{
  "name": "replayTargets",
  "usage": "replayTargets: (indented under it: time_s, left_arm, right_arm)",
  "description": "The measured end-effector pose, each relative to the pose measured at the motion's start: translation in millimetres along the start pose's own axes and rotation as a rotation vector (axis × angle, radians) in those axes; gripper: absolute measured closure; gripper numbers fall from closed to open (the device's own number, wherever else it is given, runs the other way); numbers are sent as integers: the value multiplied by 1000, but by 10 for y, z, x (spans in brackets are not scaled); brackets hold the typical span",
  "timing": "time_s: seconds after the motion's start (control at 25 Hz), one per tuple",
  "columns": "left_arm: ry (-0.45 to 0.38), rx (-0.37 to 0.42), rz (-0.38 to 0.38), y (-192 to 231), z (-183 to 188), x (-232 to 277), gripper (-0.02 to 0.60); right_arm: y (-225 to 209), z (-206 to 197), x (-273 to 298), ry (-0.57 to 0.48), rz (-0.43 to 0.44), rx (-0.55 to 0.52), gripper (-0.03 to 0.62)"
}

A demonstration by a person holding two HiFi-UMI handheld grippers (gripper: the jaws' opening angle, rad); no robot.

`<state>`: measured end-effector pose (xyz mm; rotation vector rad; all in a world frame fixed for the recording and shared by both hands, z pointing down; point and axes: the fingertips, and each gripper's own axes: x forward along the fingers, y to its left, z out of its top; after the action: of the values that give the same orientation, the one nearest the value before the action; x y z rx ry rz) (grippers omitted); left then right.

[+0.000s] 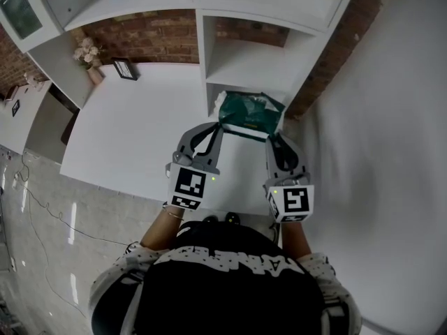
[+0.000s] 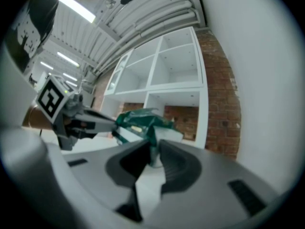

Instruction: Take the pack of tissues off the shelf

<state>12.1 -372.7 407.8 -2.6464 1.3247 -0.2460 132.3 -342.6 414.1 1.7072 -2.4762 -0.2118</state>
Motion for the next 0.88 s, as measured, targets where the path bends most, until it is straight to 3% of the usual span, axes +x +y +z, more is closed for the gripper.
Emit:
replayTargets:
  time_s: [0.88]
  left_arm:
    - [18, -1, 10, -2, -89, -8, 543]
  right_arm:
    - [41, -66, 9, -1, 4, -3, 508]
